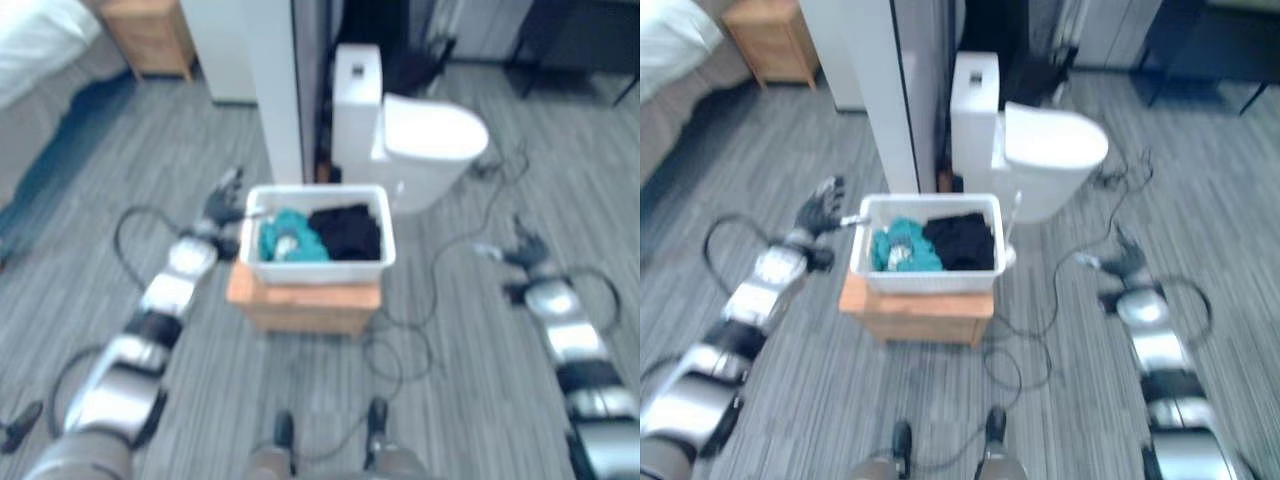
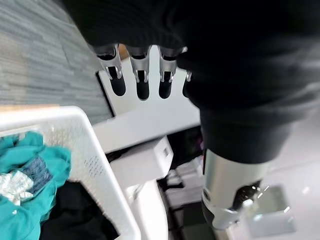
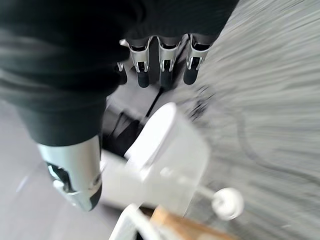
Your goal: Grab the laundry basket,head to the washer,open it,put in the laundry and shut it.
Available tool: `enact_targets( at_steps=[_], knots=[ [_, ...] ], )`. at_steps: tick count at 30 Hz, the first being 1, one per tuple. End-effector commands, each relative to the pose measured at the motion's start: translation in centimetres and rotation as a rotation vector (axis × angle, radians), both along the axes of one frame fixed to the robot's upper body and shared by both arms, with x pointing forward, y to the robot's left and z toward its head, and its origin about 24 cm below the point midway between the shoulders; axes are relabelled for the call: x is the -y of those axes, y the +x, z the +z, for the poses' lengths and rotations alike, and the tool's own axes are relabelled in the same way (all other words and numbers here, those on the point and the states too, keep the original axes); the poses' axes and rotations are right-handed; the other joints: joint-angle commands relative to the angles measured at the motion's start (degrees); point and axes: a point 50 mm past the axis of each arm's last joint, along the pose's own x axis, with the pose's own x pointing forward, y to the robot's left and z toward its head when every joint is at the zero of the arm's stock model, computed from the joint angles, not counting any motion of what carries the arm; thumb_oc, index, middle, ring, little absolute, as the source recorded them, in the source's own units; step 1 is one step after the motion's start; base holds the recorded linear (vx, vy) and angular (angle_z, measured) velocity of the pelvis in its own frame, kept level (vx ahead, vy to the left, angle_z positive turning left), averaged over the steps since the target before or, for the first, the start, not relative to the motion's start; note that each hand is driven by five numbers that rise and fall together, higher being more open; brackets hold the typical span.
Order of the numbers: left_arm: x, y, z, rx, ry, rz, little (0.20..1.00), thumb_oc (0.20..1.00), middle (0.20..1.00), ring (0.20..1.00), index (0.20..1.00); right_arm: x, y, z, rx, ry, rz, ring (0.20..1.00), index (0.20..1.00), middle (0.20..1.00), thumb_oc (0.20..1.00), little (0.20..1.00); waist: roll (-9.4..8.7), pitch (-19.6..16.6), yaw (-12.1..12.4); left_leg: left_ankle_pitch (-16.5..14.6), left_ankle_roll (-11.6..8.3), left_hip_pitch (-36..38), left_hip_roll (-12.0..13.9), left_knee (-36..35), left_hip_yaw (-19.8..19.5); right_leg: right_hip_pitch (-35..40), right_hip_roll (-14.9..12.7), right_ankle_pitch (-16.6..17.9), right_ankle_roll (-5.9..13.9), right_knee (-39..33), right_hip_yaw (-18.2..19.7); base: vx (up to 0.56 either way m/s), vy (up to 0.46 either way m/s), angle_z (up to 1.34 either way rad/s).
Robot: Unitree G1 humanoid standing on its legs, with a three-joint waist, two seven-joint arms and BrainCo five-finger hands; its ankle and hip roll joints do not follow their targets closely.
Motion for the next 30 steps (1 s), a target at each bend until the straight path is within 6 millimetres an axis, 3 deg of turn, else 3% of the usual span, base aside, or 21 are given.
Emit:
enact_targets(
  at_steps=[1, 3, 7, 10, 19, 22, 30],
  knots=[
    [-2.6, 1.1, 2.5, 0.037, -0.023, 0.14, 1.0, 1.0, 1.0, 1.0, 1.0, 1.3, 0.5, 3.7, 0.106, -0.074, -0.073, 1.0, 1.0, 1.0, 1.0, 1.0, -0.29, 3.12, 0.93, -3.2, 1.67, -1.78, 0.69, 1.61, -0.19, 4.11, -2.17, -7.18, 2.27, 5.74, -2.56, -0.1, 0.004, 0.06],
    [-3.8, 2.2, 3.2, -0.016, 0.019, 0.232, 1.0, 1.0, 1.0, 1.0, 1.0, -0.2, 1.7, 5.6, 0.146, -0.099, -0.043, 1.0, 1.0, 1.0, 1.0, 1.0, -0.55, 4.69, 0.37, -3.0, 1.46, -3.77, 0.8, 2.83, -0.07, 2.54, -2.35, -6.66, 2.23, 6.0, -2.31, -0.09, 0.016, 0.03],
    [-5.4, 2.9, 6.9, 0.006, 0.057, 0.36, 1.0, 1.0, 1.0, 1.0, 1.0, -2.6, 2.9, 7.7, 0.196, -0.14, 0.018, 1.0, 1.0, 1.0, 1.0, 1.0, -1.12, 6.82, -0.38, -3.09, 1.24, -7.36, 1.02, 5.16, 0.26, -0.27, -2.42, -6.13, 2.18, 6.28, -1.68, -0.04, 0.006, -0.08],
    [-6.6, 2.5, 9.8, 0.088, 0.035, 0.426, 1.0, 1.0, 1.0, 1.0, 1.0, -2.7, 2.6, 8.6, 0.25, -0.168, 0.017, 1.0, 1.0, 1.0, 1.0, 1.0, -1.35, 7.79, -0.61, -3.25, 1.04, -10.23, 0.77, 6.31, 0.29, -2.38, -2.64, -5.82, 2.16, 6.32, -1.37, -0.02, -0.005, -0.05],
    [-8.3, 1.8, 12.7, 0.128, 0.038, 0.496, 1.0, 1.0, 1.0, 1.0, 1.0, -1.5, 2.7, 10.6, 0.293, -0.16, -0.028, 1.0, 1.0, 1.0, 1.0, 1.0, -0.96, 9.01, -0.88, -3.98, 0.69, -15.67, 0.48, 9.08, 0.19, -6.81, -2.89, -5.66, 2.11, 7.11, -1.07, -0.01, -0.003, 0.02],
    [-8.7, 1.7, 13.2, 0.128, 0.045, 0.516, 1.0, 1.0, 1.0, 1.0, 1.0, -2.2, 3.2, 11.5, 0.308, -0.14, -0.003, 1.0, 1.0, 1.0, 1.0, 1.0, -1.19, 9.15, -0.94, -3.89, 0.56, -16.9, 0.47, 9.4, 0.4, -7.86, -2.94, -5.1, 2.22, 6.93, -0.83, 0.0, 0.0, 0.0],
    [-10.8, 0.8, 13.9, 0.107, -0.04, 0.571, 1.0, 1.0, 1.0, 1.0, 1.0, -5.1, 4.2, 11.9, 0.303, -0.103, 0.101, 1.0, 1.0, 1.0, 1.0, 1.0, -1.72, 9.28, -1.37, -4.09, 0.42, -20.68, 0.3, 11.02, 0.44, -10.55, -3.02, -4.25, 2.44, 6.73, -0.26, 0.0, -0.002, 0.01]
  ],
)
